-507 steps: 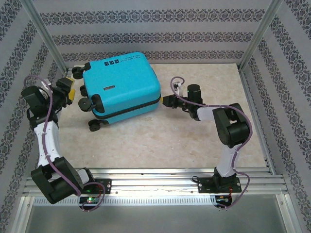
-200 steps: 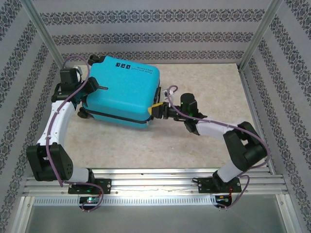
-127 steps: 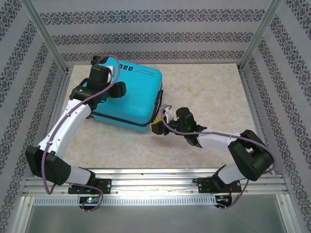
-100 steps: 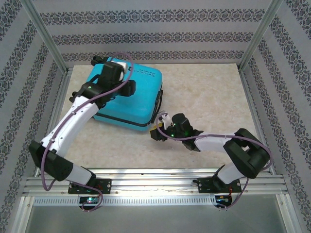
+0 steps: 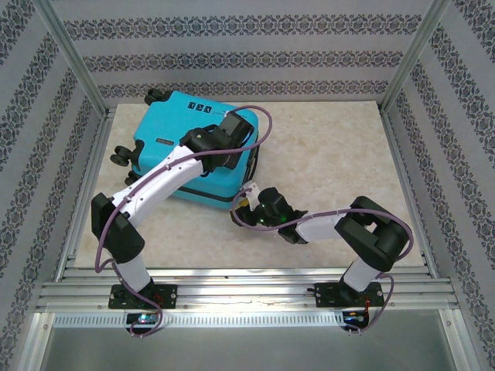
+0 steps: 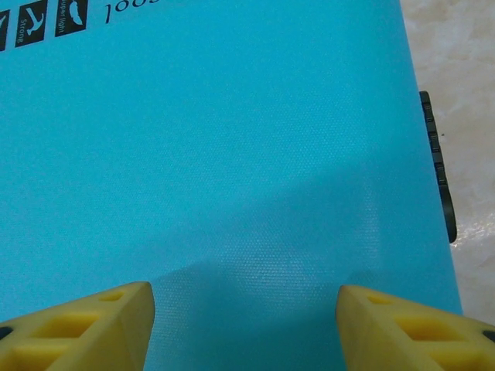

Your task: Pack the luggage

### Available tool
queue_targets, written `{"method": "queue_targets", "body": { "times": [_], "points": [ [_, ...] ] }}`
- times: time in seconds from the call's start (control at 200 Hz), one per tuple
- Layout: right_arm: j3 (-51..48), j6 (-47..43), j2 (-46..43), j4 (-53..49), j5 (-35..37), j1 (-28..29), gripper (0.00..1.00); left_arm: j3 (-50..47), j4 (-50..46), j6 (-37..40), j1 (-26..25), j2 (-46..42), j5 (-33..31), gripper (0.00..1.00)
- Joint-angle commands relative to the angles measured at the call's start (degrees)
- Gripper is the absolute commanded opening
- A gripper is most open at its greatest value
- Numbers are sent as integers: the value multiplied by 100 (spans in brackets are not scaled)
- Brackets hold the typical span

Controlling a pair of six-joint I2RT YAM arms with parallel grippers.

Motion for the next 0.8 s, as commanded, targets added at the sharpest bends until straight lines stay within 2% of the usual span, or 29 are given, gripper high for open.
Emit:
{"method": "queue_targets", "body": {
  "times": [0.0,0.155,0.35,0.48,0.625,0.675,0.794],
  "points": [
    [135,-94,-59,202,313,59,48,164,-219,67,-42,-36,-229,63],
    [233,-4,-140,149,569,59,45,160,-194,6,-42,-29,-176,63],
    [262,83,-183,265,660,59,29,194,-194,-37,-55,-45,-137,63],
    [196,2,-180,406,562,60,23,207,-156,-72,-93,-45,-118,63],
    [148,-141,-201,447,475,42,8,304,-161,-66,-198,29,-180,64],
    [123,-165,-219,459,460,24,0,358,-191,-66,-249,79,-200,64],
    [-52,-276,-309,731,290,-39,0,469,-316,-75,-364,219,-443,64]
  ]
}}
